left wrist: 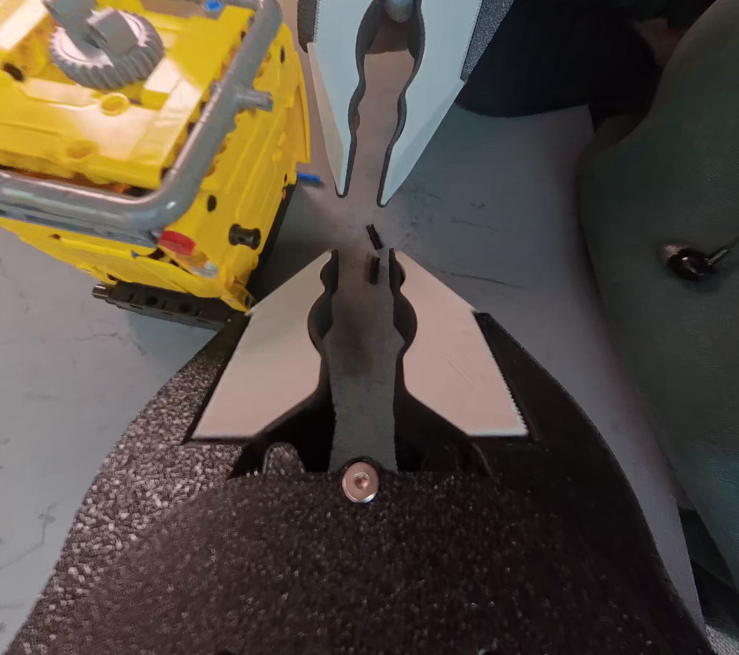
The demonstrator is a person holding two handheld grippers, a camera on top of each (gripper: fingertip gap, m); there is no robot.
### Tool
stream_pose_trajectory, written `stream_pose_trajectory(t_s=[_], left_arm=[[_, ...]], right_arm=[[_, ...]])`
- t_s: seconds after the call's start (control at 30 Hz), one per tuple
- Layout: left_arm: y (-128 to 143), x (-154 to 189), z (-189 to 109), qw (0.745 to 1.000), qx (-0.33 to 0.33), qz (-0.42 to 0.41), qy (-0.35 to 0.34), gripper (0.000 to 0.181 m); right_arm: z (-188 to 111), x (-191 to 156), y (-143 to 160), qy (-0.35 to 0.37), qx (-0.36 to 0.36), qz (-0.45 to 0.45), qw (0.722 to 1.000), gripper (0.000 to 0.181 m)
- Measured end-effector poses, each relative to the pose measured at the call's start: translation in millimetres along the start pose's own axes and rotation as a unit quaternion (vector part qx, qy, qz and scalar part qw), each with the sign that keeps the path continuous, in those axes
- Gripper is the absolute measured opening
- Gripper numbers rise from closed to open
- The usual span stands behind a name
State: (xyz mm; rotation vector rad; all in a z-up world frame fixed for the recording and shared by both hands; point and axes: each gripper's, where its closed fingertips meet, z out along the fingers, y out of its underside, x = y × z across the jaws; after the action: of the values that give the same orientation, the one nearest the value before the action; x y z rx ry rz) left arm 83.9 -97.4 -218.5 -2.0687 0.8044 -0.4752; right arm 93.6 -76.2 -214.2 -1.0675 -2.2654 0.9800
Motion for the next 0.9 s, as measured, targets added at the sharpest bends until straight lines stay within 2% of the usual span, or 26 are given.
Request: stream_pose_trajectory(t_s=[0.13,0.2,0.33,0.4,0.53,0.7,0.8,0.9], left_arm=[[-30.0,-0.9,-24.9,0.994,0.106,-0.002,0.012,0.026],[-45.4,-6.9,-40.2,0.987,0.161,-0.002,-0.004,0.026],[-63.6,-34.2,-70.9,0.966,0.242,-0.007,-0.086,0.028],[-63.9,-53.5,-83.6,0.955,0.259,-0.017,-0.144,0.031],[-56.1,-85.9,-101.3,0.933,0.275,-0.061,-0.225,0.035],[-41.9,-106.5,-111.0,0.918,0.271,-0.097,-0.272,0.037],[-34.6,-113.5,-113.5,0.915,0.261,-0.102,-0.290,0.040],[-30.0,-118.5,-114.7,0.913,0.255,-0.113,-0.299,0.045]], right_arm=[[-29.1,14.2,-22.2,0.020,0.082,0.017,0.996,0.016],[-45.1,20.7,-35.1,0.032,0.136,0.020,0.990,0.016],[-76.0,28.5,-60.9,0.034,0.245,0.040,0.968,0.016],[-92.2,49.6,-73.2,0.083,0.295,0.048,0.951,0.017],[-127.1,131.1,-90.4,0.257,0.341,0.072,0.901,0.017],[-162.5,244.2,-115.8,0.426,0.346,0.061,0.834,0.015],[-164.5,307.0,-133.8,0.475,0.342,0.044,0.810,0.005],[-151.3,358.8,-151.7,0.495,0.317,0.025,0.808,0.000]])
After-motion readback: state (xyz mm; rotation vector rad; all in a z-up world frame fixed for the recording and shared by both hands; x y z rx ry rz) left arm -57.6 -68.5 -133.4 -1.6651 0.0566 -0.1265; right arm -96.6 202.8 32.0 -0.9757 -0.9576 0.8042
